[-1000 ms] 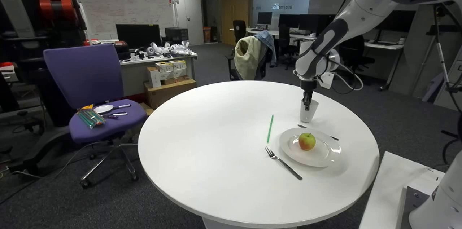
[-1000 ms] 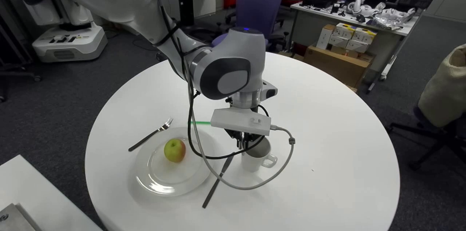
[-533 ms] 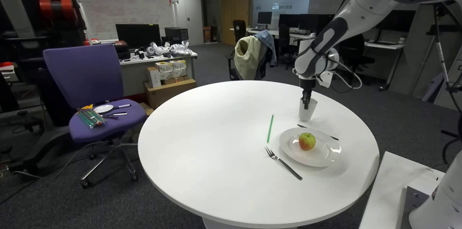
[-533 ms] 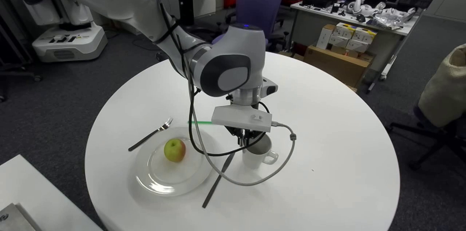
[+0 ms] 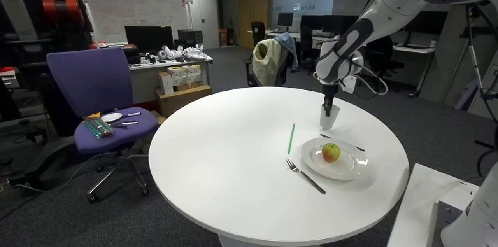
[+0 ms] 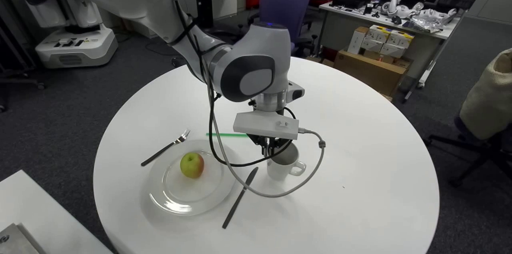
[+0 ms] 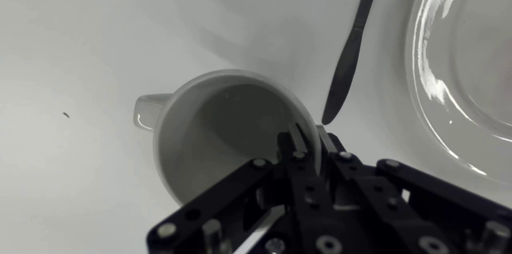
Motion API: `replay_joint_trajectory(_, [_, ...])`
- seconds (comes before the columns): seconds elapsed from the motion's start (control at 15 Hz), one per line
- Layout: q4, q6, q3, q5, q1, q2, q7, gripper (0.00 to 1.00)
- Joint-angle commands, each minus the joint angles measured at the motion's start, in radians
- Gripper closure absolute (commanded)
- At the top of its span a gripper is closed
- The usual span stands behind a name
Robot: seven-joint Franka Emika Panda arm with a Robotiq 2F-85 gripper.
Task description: Move the mug forward
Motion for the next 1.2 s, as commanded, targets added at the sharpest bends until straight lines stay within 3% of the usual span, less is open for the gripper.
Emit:
replay_joint_trajectory(0.0, [0.041,-0.04,-0.005,0.0,0.008,-0.001,-0.011,0.98])
replay_joint_trajectory(1.13, [0.211,-0.136,-0.009,-0.022,0.041,0.124,0.03,0.98])
